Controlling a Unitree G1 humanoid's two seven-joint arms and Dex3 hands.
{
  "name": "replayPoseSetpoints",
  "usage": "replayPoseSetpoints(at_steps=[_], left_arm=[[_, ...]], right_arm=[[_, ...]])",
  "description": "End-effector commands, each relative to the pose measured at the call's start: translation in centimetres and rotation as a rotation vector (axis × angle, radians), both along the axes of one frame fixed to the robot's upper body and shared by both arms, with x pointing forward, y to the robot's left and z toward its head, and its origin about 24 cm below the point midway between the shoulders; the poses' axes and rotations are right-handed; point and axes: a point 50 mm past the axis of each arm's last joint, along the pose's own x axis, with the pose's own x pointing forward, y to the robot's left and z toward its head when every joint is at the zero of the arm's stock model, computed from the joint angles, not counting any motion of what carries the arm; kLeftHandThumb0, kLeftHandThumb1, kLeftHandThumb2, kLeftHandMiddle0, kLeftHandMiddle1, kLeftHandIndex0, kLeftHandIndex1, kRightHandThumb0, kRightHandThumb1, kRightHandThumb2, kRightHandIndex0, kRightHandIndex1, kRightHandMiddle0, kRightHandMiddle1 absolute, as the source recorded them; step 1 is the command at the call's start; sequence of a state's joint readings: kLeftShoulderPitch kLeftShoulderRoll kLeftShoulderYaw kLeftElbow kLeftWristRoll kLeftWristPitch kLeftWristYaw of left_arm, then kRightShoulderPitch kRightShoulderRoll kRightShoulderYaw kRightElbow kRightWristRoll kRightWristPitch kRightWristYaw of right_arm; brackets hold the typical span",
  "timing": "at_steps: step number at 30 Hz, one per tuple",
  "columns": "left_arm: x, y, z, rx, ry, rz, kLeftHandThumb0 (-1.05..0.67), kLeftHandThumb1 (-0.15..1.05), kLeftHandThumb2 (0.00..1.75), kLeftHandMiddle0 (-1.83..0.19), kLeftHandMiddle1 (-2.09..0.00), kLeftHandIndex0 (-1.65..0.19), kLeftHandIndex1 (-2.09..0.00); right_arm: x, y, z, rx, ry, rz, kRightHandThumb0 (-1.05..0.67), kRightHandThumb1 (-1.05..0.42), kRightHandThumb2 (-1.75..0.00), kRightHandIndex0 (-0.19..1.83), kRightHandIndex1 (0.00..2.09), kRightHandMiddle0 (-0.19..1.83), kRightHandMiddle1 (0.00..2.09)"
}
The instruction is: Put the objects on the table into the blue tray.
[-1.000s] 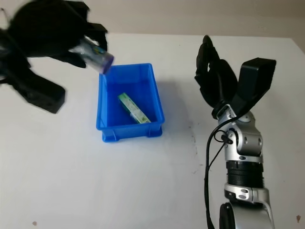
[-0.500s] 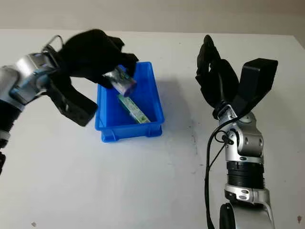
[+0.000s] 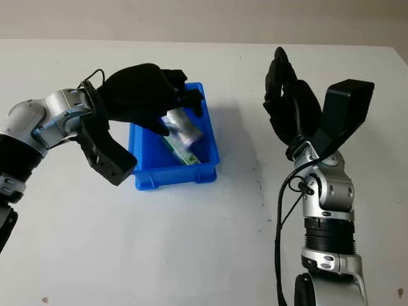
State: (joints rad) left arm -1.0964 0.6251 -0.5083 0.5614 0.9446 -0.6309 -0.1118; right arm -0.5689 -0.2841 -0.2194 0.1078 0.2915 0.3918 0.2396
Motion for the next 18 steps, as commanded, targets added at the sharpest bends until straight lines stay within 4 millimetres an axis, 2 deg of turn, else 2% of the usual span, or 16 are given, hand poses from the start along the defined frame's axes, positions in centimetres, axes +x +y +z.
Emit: replayPoseSetpoints(at_steps=[1,7,12,14,18], left_arm=[[-0.1,0.3,0.5,0.008,-0.028,0.012,-0.72,1.05,0.49,0.13,-0.04,0.19,-0.06],[-0.1,0.8,1.2,0.003,-0.035,0.046,-0.8,1.05,0.67,0.19,-0.01,0.19,0.0],[-0.1,1.7,1.7,-0.085,-0.017,0.066,-0.84,1.05,0.67,0.19,0.0,0.19,0.0],[-0.1,2.3,2.0,-0.184,0.014,0.085,-0.85,1.05,0.66,0.19,0.0,0.19,0.0],[-0.2,4.0,2.5,-0.512,0.181,0.124,-0.84,1.05,0.62,0.19,0.0,0.19,0.0]], right_arm=[[-0.1,0.0,0.3,-0.004,-0.009,0.0,-0.69,-1.05,-0.74,-0.19,0.0,-0.19,0.0],[-0.1,-0.1,0.2,0.0,-0.008,-0.001,-0.7,-1.05,-0.74,-0.19,0.0,-0.19,0.0],[-0.1,0.0,0.1,0.004,-0.012,0.01,-0.71,-1.05,-0.73,-0.19,0.0,-0.19,0.0],[-0.1,0.1,0.1,0.007,-0.014,0.018,-0.72,-1.05,-0.74,-0.19,0.0,-0.19,0.0],[0.1,0.3,0.1,0.007,-0.024,0.031,-0.73,-1.05,-0.74,-0.19,0.0,-0.19,0.0]])
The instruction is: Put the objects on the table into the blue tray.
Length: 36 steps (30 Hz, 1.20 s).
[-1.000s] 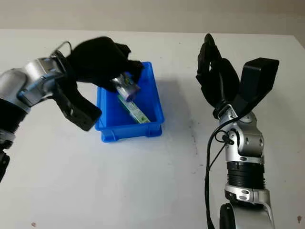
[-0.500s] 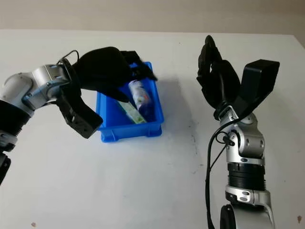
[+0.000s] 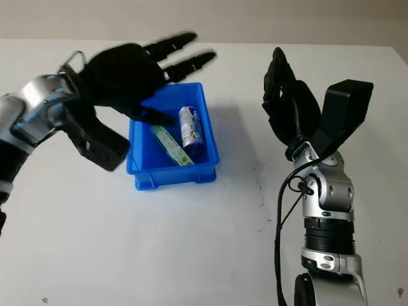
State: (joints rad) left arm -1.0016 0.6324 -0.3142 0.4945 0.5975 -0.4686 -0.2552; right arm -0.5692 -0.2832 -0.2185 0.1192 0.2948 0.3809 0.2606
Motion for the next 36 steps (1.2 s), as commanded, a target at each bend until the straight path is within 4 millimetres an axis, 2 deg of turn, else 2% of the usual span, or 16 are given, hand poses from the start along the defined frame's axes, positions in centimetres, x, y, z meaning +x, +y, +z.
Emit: replayPoseSetpoints(at_steps=[1,6,11,15,18,27,36], left_arm=[[-0.2,1.1,0.3,-0.193,0.073,0.004,-0.84,1.05,0.62,0.19,0.0,0.19,0.0],[-0.7,4.1,-0.4,-0.618,0.165,0.034,-0.84,1.05,0.65,0.19,0.0,0.19,0.0],[-1.2,6.5,-3.0,-0.985,0.279,0.038,-0.76,1.05,0.61,0.19,0.0,0.19,0.0],[-2.0,7.8,-4.9,-1.158,0.35,0.001,-0.71,1.05,0.65,0.19,0.0,0.19,0.0],[-2.8,8.7,-6.2,-1.245,0.346,0.022,-0.77,1.05,0.71,0.19,0.0,0.19,0.0],[-3.9,9.6,-9.8,-1.388,0.374,0.079,-0.79,1.05,0.64,0.19,0.0,0.19,0.0],[-3.9,9.6,-10.5,-1.412,0.397,0.076,-0.77,1.05,0.65,0.19,0.0,0.19,0.0]], right_arm=[[0.1,0.3,0.3,0.003,-0.026,0.015,-0.73,-1.05,-0.74,-0.19,0.0,-0.19,0.0],[0.6,1.0,0.5,-0.027,-0.065,0.036,-0.75,-1.05,-0.76,-0.19,0.0,-0.19,0.0],[1.1,1.5,0.4,-0.073,-0.096,0.012,-0.74,-1.05,-0.77,-0.19,0.0,-0.19,0.0],[1.5,1.7,0.1,-0.075,-0.099,-0.001,-0.75,-1.05,-0.77,-0.19,0.0,-0.19,0.0],[1.7,1.8,0.0,-0.078,-0.11,-0.013,-0.77,-1.05,-0.76,-0.19,0.0,-0.19,0.0],[2.2,1.8,-0.6,-0.073,-0.107,-0.036,-0.77,-1.05,-0.78,-0.19,0.0,-0.19,0.0],[2.1,1.4,-0.8,-0.073,-0.104,-0.03,-0.77,-1.05,-0.77,-0.19,0.0,-0.19,0.0]])
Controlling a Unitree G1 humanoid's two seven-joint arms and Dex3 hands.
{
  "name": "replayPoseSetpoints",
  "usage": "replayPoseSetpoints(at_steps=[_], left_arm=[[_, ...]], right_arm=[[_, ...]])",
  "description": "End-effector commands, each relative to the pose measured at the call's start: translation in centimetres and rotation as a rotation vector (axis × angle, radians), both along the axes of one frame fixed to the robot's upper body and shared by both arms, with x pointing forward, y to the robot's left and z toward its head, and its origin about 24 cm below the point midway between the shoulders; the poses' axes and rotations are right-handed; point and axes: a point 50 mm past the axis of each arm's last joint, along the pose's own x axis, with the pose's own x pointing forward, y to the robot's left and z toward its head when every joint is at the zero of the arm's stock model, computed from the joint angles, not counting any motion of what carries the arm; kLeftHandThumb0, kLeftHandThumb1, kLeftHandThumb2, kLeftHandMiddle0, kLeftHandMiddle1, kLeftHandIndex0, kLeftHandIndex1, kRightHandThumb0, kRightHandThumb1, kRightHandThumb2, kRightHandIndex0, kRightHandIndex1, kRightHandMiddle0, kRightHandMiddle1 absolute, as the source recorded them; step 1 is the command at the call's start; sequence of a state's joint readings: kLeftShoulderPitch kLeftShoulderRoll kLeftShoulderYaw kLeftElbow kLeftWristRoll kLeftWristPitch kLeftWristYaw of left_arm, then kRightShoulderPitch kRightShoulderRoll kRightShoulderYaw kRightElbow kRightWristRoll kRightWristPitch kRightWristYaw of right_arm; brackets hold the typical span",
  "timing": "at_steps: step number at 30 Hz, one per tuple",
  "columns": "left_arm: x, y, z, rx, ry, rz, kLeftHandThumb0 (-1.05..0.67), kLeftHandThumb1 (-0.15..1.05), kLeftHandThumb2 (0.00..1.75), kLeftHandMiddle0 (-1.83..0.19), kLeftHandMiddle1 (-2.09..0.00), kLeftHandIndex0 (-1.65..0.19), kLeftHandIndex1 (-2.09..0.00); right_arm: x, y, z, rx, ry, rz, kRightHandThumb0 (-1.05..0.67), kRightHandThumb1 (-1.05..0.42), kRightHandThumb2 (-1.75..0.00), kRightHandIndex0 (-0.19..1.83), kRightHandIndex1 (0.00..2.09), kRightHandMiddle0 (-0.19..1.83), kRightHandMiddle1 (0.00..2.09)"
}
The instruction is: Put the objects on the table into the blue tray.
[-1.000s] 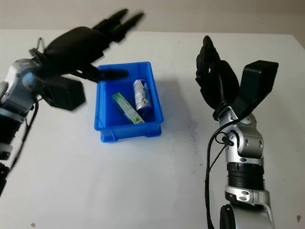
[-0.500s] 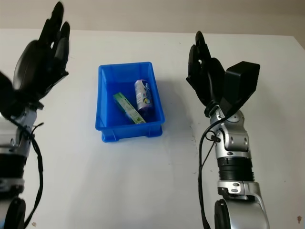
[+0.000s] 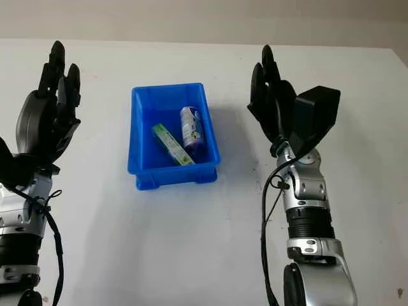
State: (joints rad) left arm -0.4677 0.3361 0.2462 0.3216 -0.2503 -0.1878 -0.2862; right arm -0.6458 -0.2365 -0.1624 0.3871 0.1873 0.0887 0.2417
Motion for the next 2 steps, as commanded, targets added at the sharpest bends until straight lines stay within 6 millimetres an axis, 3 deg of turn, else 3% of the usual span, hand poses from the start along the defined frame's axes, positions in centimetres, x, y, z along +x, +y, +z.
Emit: replayPoseSetpoints(at_steps=[1,2], left_arm=[[-0.03,-0.02,0.19,-0.005,-0.016,-0.005,-0.77,1.05,0.65,0.19,0.0,0.19,0.0],[-0.06,-0.03,0.17,0.0,-0.014,-0.007,-0.78,1.05,0.65,0.19,0.0,0.19,0.0]], right_arm=[[-0.05,-0.17,0.62,-0.004,-0.029,-0.003,-0.77,-1.05,-0.77,-0.19,0.0,-0.19,0.0],[-0.12,-0.17,0.61,-0.002,-0.03,-0.005,-0.77,-1.05,-0.77,-0.19,0.0,-0.19,0.0]])
